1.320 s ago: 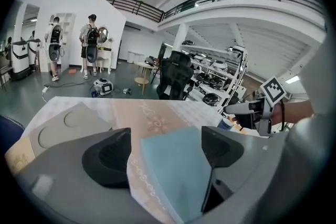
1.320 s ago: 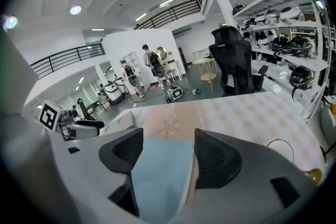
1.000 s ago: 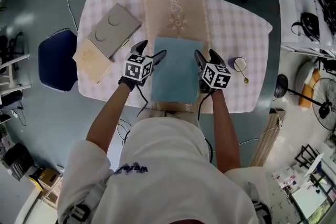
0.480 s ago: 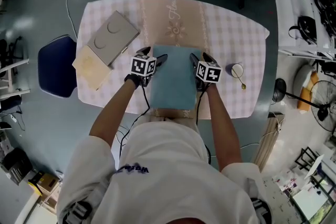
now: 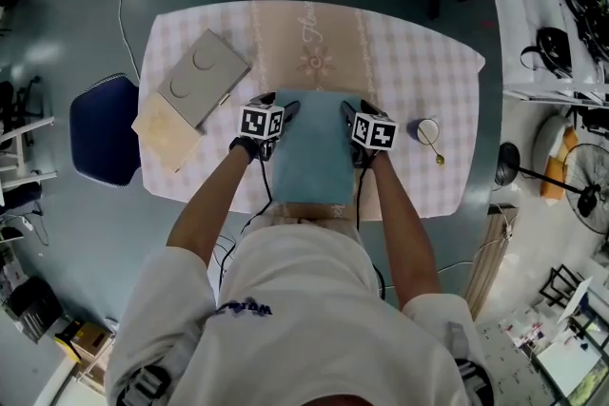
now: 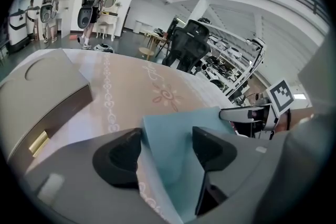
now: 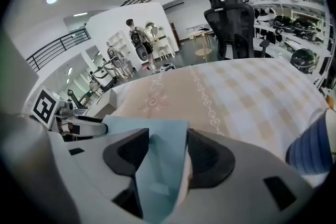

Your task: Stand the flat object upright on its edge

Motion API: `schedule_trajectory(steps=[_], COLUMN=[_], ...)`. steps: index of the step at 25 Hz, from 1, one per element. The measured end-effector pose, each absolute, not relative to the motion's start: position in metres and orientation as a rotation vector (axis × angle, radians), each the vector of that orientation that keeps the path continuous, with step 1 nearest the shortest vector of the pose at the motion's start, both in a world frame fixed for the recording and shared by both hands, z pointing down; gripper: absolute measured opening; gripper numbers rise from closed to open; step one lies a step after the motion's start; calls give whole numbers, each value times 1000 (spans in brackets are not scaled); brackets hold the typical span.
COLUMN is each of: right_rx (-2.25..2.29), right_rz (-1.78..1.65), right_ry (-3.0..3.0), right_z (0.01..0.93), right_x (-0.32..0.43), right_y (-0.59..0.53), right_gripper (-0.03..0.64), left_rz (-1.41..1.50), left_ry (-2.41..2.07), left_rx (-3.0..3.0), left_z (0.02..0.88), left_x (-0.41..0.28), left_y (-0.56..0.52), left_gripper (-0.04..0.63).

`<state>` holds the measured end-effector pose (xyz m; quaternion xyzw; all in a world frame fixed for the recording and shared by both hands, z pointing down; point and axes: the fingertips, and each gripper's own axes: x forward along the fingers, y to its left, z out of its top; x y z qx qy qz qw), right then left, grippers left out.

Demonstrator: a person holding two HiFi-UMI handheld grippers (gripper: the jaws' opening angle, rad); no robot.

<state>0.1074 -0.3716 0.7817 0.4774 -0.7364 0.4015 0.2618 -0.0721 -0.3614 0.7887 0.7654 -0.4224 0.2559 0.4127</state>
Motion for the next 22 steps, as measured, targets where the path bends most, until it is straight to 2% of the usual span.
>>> schedule_trajectory(steps=[9,22], right_rx=[1340,1530], right_rz=[1064,842], right_ry=[-1989,-2133], right_z=[763,657], right_x=[110,116], right_y=[-368,-361], right_gripper=[227,213], left_rz=[680,582], left_ry=[-1072,-1239], left_rx=[1968,2190], left_z=[770,668], left_x=[-70,-64], left_y=[-360,-361], left_gripper=[307,302])
